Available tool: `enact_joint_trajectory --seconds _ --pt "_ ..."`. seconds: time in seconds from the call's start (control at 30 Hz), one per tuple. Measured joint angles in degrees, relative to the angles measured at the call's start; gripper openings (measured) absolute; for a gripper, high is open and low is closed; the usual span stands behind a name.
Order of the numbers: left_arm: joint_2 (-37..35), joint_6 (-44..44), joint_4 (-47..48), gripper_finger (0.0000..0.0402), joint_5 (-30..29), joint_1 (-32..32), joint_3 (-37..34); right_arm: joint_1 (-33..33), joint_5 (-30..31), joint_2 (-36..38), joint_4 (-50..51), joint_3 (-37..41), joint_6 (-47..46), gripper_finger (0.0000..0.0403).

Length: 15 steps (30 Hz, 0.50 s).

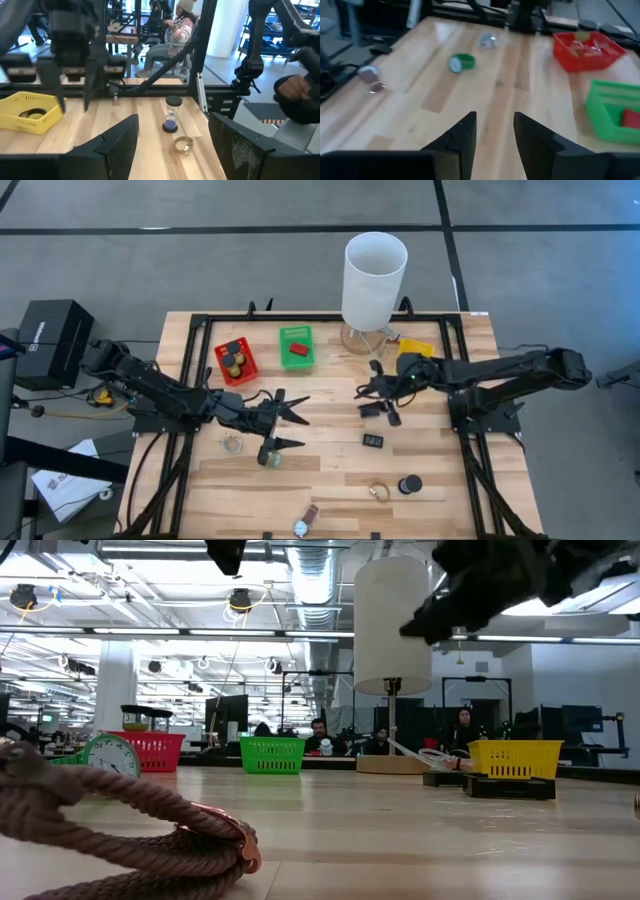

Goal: Pick & Place Office items
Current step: Put the blue hourglass into the orange bin

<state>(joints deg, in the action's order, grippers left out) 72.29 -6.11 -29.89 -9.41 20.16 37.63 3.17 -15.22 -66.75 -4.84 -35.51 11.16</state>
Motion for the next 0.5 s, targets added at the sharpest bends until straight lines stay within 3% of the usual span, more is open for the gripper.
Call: enact_joint_trajectory --seconds 0.2,0.5 --pt "0.00 -0.23 -0.05 0.0237 0.02 -0.26 0.00 -8.09 -1.48 5.20 10.26 -2.26 0.35 0.0121" --pt "0.00 -0.18 -0.07 0.0237 0.07 -0.26 0.00 -16.56 -1.36 13.23 14.12 -2.40 -6.12 0.0120"
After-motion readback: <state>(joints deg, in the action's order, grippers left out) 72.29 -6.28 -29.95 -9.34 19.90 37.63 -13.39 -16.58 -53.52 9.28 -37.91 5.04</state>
